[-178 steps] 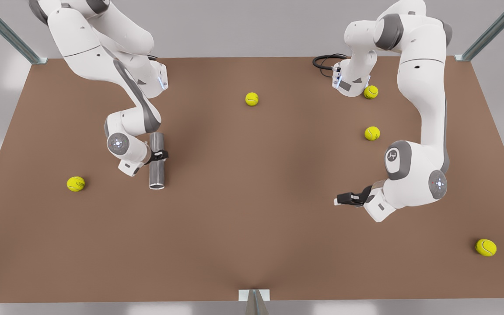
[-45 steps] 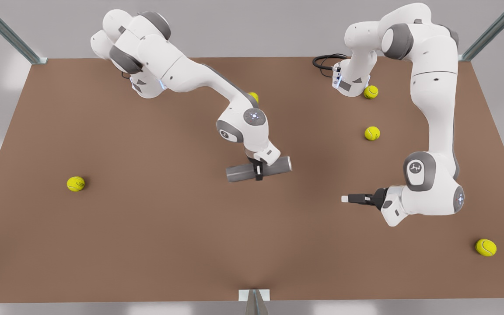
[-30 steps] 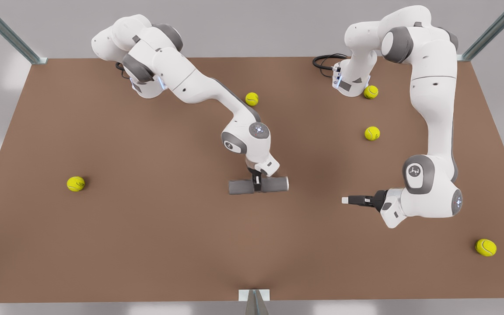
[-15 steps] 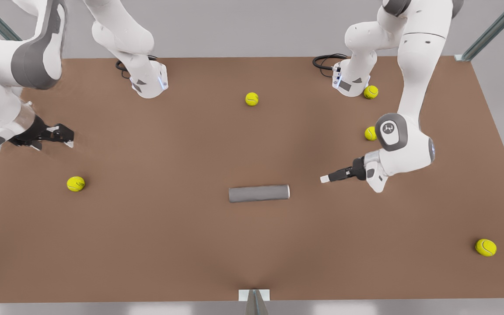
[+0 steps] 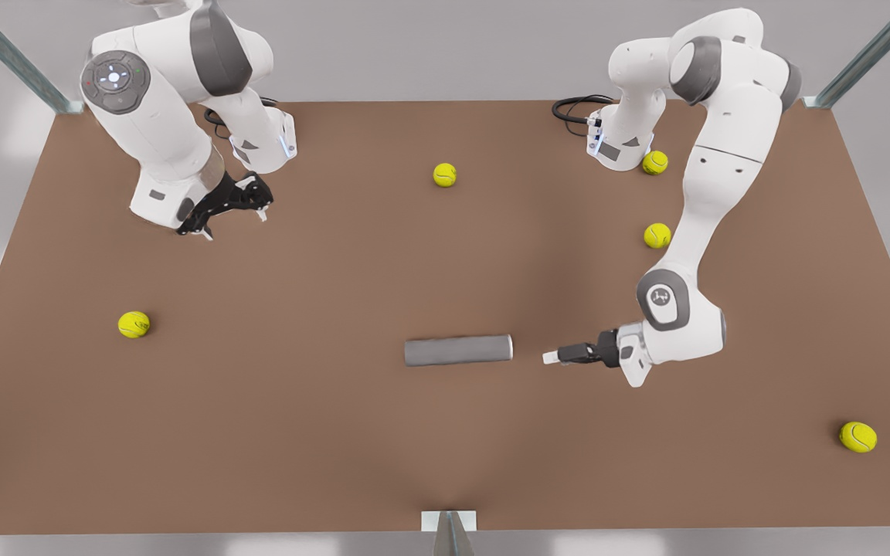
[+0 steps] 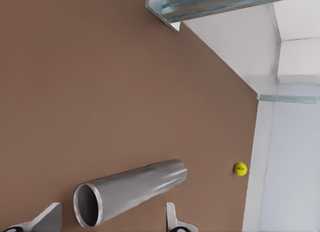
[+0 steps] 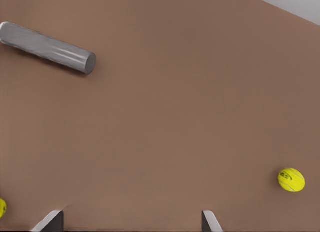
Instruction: Put the tennis tube upright
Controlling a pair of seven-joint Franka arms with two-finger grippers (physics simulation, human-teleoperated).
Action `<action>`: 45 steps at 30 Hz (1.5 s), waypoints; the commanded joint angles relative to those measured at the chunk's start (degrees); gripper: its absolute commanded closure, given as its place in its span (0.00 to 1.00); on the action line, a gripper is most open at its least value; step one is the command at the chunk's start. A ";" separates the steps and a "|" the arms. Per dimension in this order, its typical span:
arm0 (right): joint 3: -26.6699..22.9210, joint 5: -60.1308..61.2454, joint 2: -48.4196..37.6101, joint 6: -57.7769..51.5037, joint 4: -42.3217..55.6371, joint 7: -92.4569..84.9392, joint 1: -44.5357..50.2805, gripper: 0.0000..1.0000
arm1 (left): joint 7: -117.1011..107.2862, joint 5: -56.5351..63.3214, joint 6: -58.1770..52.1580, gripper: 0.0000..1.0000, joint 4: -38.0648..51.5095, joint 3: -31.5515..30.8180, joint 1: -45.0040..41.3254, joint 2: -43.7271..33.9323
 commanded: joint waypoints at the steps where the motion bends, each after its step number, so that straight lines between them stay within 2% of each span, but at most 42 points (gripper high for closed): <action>1: 0.07 0.05 -0.02 -0.02 0.00 0.06 -16.63 0.00 | -0.04 -0.88 0.01 0.01 0.03 0.00 -0.05 0.17; 8: 2.52 0.05 0.60 -0.28 0.61 5.24 -16.36 0.00 | 0.23 -2.99 0.01 0.01 5.83 -0.09 -2.16 5.26; 15: 7.01 -0.83 0.95 -0.11 -0.09 11.39 -16.45 0.00 | 3.13 -5.36 1.68 0.01 2.40 -1.41 -3.39 5.53; 24: 7.54 -0.74 1.39 -0.11 0.00 11.48 -16.36 0.00 | 8.75 -9.05 3.43 0.01 2.75 -1.94 -3.22 9.92; 45: 7.98 -0.92 2.62 0.16 -0.09 11.48 -16.36 0.00 | 11.92 -13.54 3.43 0.01 4.25 -2.46 -3.66 13.53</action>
